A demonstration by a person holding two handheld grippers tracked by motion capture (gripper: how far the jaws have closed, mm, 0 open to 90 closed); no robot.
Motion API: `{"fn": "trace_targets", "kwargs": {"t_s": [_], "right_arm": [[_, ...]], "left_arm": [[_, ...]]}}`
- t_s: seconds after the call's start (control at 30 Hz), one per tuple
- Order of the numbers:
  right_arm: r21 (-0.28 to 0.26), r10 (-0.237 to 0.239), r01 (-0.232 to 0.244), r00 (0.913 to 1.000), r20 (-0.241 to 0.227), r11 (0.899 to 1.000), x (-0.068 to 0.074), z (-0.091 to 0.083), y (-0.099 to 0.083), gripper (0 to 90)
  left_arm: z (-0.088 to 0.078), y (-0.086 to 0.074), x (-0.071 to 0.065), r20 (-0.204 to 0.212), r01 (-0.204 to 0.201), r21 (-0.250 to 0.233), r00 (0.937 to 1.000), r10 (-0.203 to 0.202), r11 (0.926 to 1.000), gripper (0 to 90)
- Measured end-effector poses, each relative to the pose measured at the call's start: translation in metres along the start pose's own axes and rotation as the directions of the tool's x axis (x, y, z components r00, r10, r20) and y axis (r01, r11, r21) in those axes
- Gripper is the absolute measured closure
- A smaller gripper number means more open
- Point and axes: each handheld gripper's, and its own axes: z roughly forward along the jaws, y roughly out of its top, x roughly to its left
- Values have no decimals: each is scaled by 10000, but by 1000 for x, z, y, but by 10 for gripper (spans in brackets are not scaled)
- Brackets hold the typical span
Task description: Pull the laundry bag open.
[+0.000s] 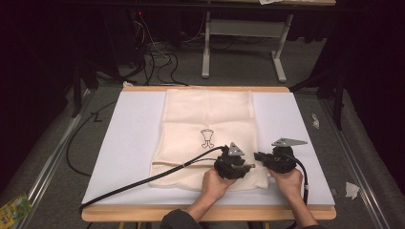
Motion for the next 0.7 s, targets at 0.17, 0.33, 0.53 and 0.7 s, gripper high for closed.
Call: {"fn": "trace_targets", "kwargs": {"t_s": [0.17,0.33,0.53,0.7], "right_arm": [[-35,0,0,10000,-39,10000,2,-1,2,881],[-113,-24,23,10000,-96,9999,3,-1,3,881],[-125,31,-32,9999,-144,9999,3,0,3,881],[-98,32,-34,9999,-152,9999,2,0,3,881]], "left_arm": [[2,1,-1,41,-36,-13,10000,36,10000,650],[6,2,-4,322,59,-45,9995,-58,10000,661],[8,0,-4,376,40,-101,9993,-36,9999,682],[6,0,-5,463,-62,-191,9989,71,9998,697]]}}
